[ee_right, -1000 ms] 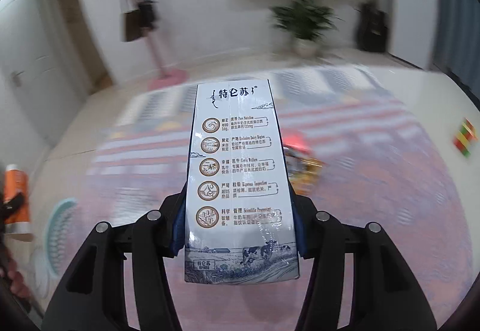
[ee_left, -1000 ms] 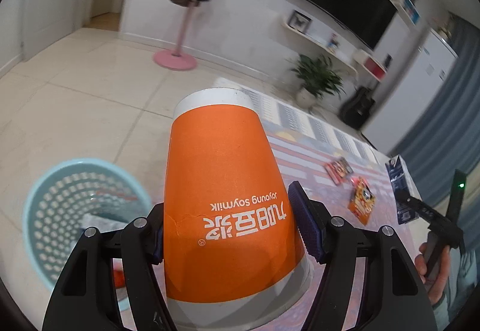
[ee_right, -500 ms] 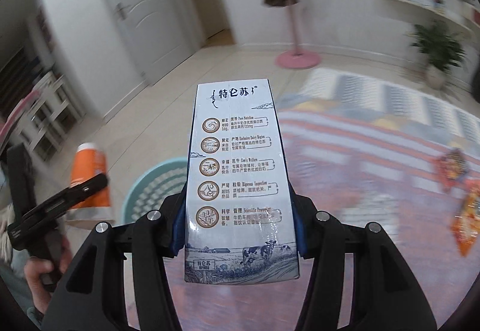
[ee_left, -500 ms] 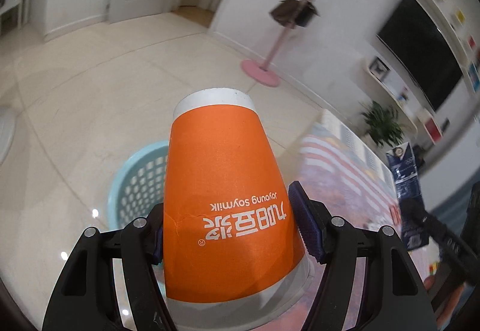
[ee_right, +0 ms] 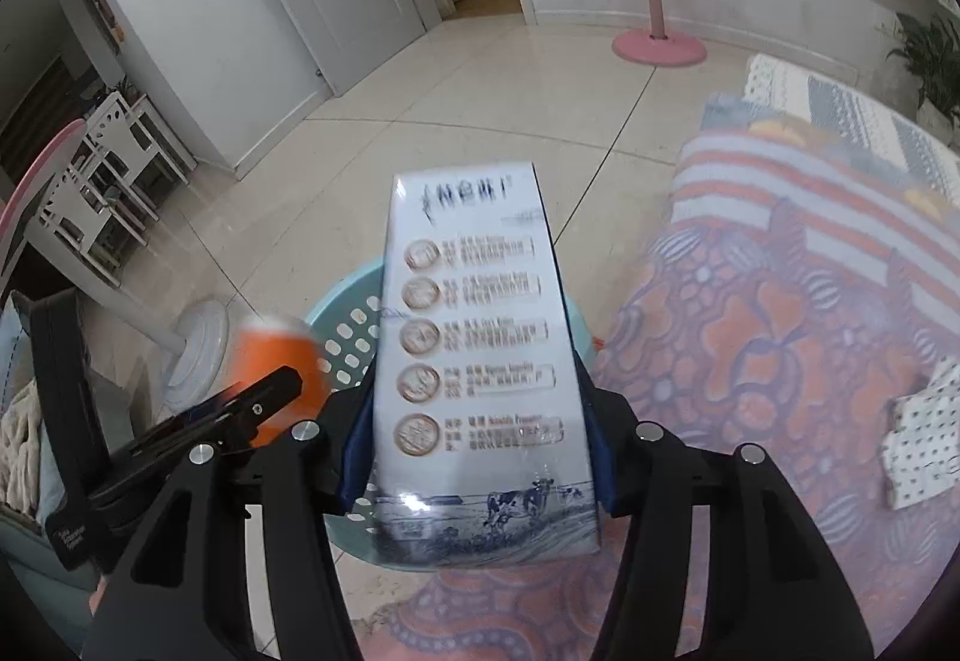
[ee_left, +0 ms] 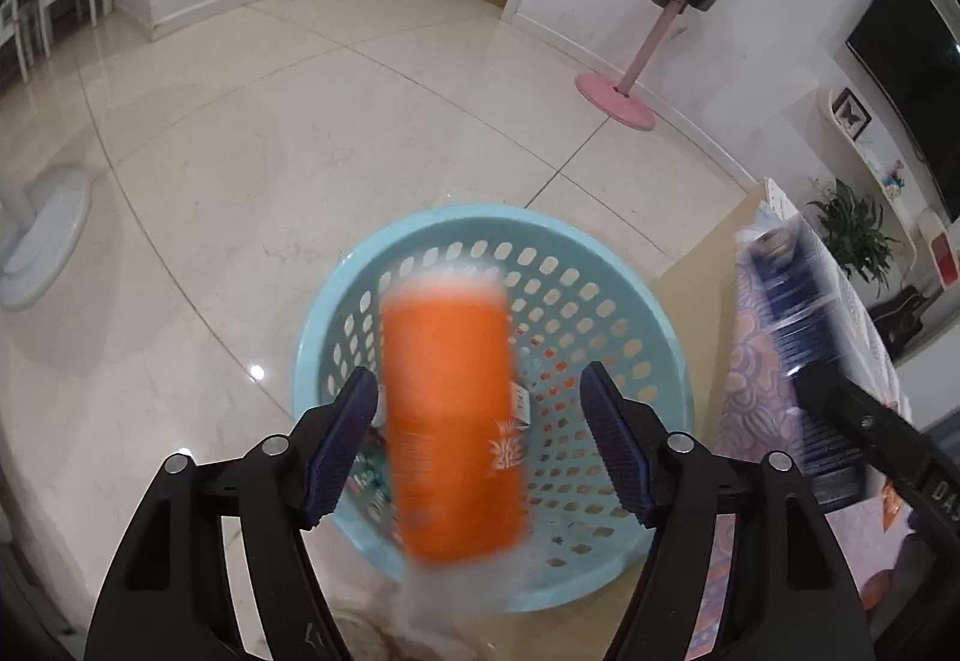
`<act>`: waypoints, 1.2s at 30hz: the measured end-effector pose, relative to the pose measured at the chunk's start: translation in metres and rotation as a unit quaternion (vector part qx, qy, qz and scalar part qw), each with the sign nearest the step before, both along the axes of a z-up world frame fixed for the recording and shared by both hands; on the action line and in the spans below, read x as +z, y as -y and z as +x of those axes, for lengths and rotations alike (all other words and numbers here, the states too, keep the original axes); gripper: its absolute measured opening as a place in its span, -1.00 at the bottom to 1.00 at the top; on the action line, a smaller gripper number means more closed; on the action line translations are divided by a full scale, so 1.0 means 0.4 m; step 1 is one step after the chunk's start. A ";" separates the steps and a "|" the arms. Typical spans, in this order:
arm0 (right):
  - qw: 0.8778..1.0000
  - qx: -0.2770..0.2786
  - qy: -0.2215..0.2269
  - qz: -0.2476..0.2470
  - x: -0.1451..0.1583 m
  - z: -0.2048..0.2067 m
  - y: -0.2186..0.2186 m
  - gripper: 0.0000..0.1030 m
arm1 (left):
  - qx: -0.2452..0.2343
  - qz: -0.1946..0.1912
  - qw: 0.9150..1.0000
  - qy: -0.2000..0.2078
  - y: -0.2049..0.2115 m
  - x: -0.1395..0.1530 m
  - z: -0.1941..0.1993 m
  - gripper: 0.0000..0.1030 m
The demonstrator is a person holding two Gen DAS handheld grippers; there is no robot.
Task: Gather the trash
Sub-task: 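Carry the cup and carton over the blue basket and open both tools, then grasp the heart-print napkin with the left tool while the right tool grasps the panda snack bag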
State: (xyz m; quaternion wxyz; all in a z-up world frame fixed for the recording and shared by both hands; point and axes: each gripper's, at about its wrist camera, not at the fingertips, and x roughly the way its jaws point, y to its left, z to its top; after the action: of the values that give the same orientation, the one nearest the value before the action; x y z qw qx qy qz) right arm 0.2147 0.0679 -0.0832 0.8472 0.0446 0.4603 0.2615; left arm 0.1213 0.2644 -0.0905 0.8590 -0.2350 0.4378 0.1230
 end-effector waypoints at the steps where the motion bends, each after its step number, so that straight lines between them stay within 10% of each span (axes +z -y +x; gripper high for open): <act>1: 1.000 0.000 -0.004 0.005 -0.005 0.003 -0.001 0.14 | 0.002 0.001 1.000 0.000 -0.003 0.001 -0.001 0.41; 23: 0.998 -0.033 0.048 0.001 0.072 -0.078 0.152 0.24 | -0.060 0.004 0.994 0.096 0.124 0.139 -0.017 0.40; 36: 0.977 -0.179 0.112 -0.034 0.183 -0.122 0.584 0.24 | -0.270 0.006 0.955 0.124 0.569 0.236 0.105 0.43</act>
State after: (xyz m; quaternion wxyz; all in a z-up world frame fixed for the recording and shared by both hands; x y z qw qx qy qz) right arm 0.1657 -0.1657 -0.0101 0.9274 0.0683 0.3557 0.0934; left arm 0.1631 0.0367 0.0037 0.9090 -0.1167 0.3743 -0.1412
